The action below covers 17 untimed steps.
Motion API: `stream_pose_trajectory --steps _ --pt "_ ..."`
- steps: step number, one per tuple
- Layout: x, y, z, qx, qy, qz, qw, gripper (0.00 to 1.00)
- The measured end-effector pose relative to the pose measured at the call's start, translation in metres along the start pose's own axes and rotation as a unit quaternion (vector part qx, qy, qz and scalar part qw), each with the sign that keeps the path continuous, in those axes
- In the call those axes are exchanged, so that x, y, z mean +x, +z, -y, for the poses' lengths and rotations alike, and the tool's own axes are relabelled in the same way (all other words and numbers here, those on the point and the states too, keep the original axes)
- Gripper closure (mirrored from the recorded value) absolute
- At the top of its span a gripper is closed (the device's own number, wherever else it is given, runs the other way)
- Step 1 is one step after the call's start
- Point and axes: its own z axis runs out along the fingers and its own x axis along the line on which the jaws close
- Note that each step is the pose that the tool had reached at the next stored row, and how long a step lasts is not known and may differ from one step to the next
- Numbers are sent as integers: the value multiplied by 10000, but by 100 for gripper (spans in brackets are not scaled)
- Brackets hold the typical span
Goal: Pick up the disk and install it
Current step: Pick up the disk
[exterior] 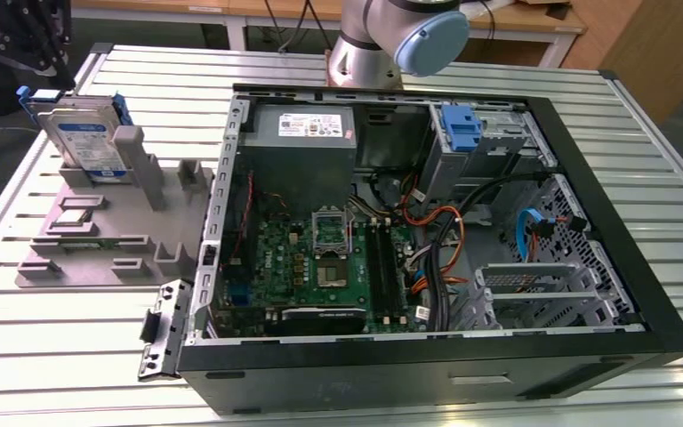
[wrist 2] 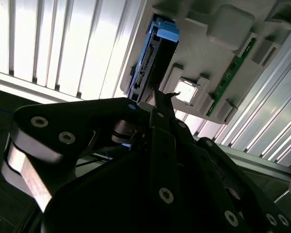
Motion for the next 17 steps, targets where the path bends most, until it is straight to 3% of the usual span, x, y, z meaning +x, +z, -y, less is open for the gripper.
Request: stream_pose_trajectory --steps 12,14,15,17 --pt "1 3 -6 2 11 1 10000 89" --pt "1 4 -7 2 11 1 10000 83" --pt "1 4 -7 2 11 1 10000 71" --pt "1 4 -7 2 11 1 10000 65"
